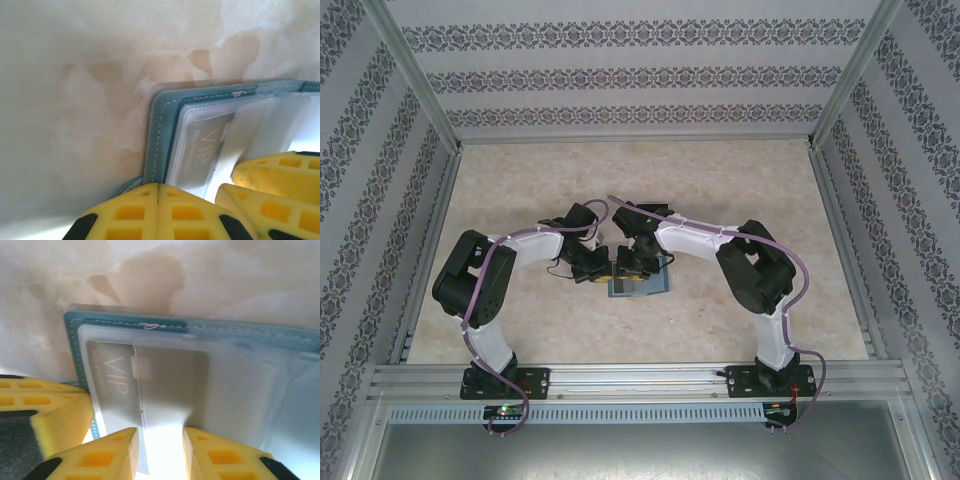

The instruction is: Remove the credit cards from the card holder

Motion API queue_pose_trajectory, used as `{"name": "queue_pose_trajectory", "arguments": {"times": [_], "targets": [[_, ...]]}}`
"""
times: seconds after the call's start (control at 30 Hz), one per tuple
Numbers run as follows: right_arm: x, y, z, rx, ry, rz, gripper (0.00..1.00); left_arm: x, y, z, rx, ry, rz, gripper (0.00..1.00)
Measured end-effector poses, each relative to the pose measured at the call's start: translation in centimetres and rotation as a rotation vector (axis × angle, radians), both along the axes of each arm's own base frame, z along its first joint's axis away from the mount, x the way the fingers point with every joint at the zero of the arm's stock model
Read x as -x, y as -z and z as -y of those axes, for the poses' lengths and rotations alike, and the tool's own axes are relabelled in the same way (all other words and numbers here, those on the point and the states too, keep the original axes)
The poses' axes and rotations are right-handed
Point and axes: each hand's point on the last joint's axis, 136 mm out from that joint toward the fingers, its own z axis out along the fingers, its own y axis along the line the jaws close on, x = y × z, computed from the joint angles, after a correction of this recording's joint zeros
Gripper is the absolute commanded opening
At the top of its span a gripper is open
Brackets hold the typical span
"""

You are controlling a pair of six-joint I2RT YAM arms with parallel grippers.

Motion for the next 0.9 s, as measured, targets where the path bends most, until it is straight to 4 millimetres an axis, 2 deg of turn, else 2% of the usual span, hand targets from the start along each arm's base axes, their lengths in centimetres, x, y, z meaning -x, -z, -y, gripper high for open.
{"name": "queue_pose_trajectory", "arguments": {"times": [0.33, 0.43, 0.63, 0.9], "targets": [[0.0, 0.6, 0.4, 0.101, -0.032, -0.005, 0.37, 0.0, 0.0, 0.0, 0.000, 0.000, 0.000, 0.02], [0.1, 0.7, 0.5, 0.120, -0.043, -0.001, 0.33, 0.0, 0.0, 0.0, 0.000, 0.000, 0.000, 0.02], [0.0, 0.6, 0.8, 0.140, -0.043, 0.004, 0.18, 0.0, 0.0, 0.0, 0.000, 0.000, 0.000, 0.01], [0.1, 0.1, 1.5, 0.153, -0.034, 0.019, 0.09, 0.0, 0.0, 0.0, 0.000, 0.001, 0.000, 0.02]]}}
